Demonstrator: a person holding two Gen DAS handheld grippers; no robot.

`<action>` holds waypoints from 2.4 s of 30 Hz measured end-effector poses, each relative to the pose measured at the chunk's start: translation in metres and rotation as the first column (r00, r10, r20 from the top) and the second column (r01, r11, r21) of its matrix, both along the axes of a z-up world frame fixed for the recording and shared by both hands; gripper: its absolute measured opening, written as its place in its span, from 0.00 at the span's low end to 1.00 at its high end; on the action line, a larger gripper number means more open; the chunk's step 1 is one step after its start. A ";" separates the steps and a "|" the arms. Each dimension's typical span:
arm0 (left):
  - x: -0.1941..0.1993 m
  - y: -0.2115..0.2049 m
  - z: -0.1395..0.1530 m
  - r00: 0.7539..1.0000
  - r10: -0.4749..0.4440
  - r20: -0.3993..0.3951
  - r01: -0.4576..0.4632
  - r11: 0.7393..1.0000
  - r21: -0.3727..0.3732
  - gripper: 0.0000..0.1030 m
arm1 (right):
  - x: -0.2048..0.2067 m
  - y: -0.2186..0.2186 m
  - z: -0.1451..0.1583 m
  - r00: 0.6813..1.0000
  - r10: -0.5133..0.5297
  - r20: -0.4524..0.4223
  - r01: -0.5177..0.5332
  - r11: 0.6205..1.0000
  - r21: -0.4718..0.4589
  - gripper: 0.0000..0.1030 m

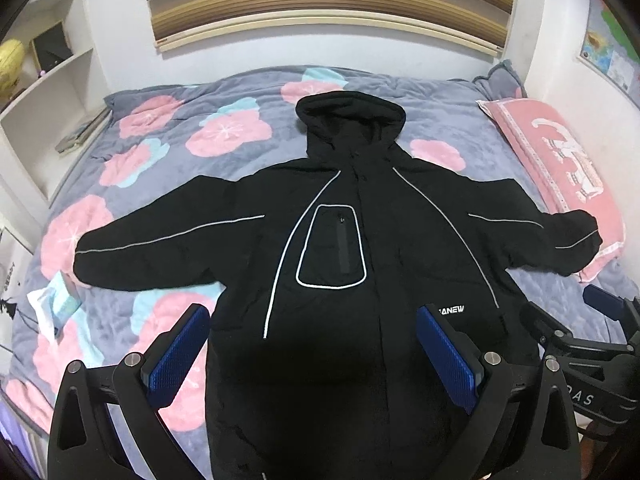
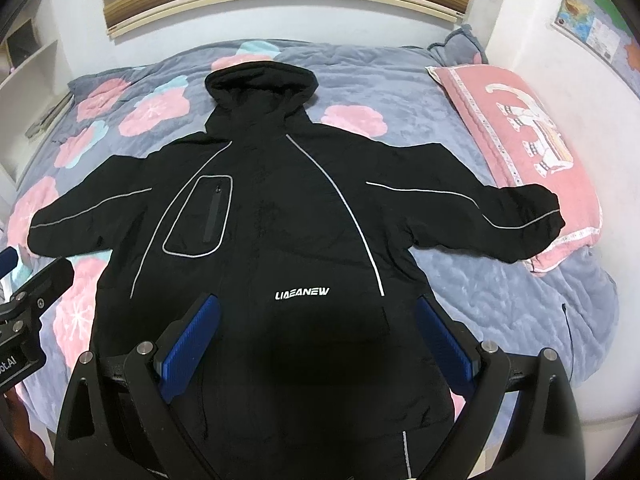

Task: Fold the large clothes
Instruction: 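Move both tools over the spread black jacket toward its sleeves, then grasp the sleeve cuff by the pillow with the right tool, fold it across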

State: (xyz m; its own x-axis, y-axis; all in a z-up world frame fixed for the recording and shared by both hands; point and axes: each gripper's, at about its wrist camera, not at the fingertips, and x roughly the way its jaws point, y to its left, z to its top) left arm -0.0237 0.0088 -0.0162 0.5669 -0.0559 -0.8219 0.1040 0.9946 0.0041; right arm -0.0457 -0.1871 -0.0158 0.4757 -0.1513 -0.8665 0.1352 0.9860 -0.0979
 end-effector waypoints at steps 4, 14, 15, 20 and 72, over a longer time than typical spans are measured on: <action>-0.001 -0.001 -0.001 1.000 -0.003 -0.001 0.003 1.000 0.012 0.99 | 0.002 -0.002 -0.002 1.000 -0.003 -0.006 0.003 1.000 0.011 0.96; 0.003 0.006 -0.007 1.000 0.021 -0.018 -0.020 0.999 0.030 0.99 | 0.005 -0.005 -0.006 1.000 -0.015 -0.010 0.015 0.999 0.036 0.96; 0.004 0.006 -0.007 1.000 0.021 -0.019 -0.020 0.999 0.030 0.99 | 0.005 -0.004 -0.007 1.000 -0.016 -0.009 0.017 0.999 0.036 0.96; 0.008 0.004 -0.007 0.998 0.056 -0.011 -0.055 0.998 0.044 0.99 | 0.007 -0.012 -0.009 0.999 -0.031 -0.015 0.032 0.999 0.028 0.96; 0.243 -0.339 -0.160 0.867 -0.423 -0.262 0.445 0.895 0.028 0.99 | 0.101 -0.530 -0.126 0.804 -0.591 -0.070 0.595 0.795 0.122 0.84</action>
